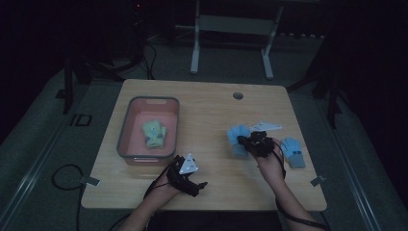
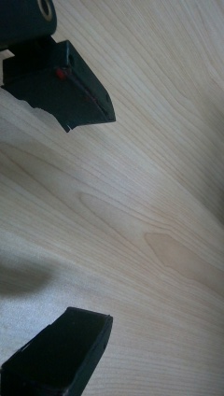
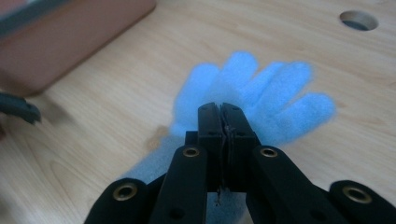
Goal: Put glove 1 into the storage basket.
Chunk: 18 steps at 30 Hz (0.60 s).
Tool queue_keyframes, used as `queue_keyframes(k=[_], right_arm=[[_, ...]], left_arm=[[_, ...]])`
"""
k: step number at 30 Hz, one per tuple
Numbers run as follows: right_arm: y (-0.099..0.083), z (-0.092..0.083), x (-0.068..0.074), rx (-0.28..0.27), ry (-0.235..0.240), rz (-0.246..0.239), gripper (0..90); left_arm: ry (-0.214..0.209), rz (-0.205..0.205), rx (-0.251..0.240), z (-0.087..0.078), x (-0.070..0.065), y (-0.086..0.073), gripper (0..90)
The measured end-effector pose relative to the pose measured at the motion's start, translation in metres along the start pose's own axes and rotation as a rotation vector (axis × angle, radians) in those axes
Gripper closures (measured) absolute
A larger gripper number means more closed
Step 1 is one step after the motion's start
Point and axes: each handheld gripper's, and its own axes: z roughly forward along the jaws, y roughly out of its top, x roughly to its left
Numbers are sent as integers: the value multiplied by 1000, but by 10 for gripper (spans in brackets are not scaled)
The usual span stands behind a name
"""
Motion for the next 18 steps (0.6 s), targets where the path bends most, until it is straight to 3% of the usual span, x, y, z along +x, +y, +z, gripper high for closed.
queue_keyframes(k=[3, 10, 13, 18], right_arm=[[-7, 11, 14, 19, 16, 4, 876], [-15, 29, 26, 42, 22, -1, 875], [-16, 34, 27, 51, 26, -20, 874], [-23, 44, 22, 77, 25, 0, 860]], left_arm=[[2, -6, -9, -1, 0, 0, 47], [-3, -11, -10, -1, 0, 0, 47], [0, -8, -17, -3, 0, -1, 47], [6, -16, -25, -5, 1, -2, 47]])
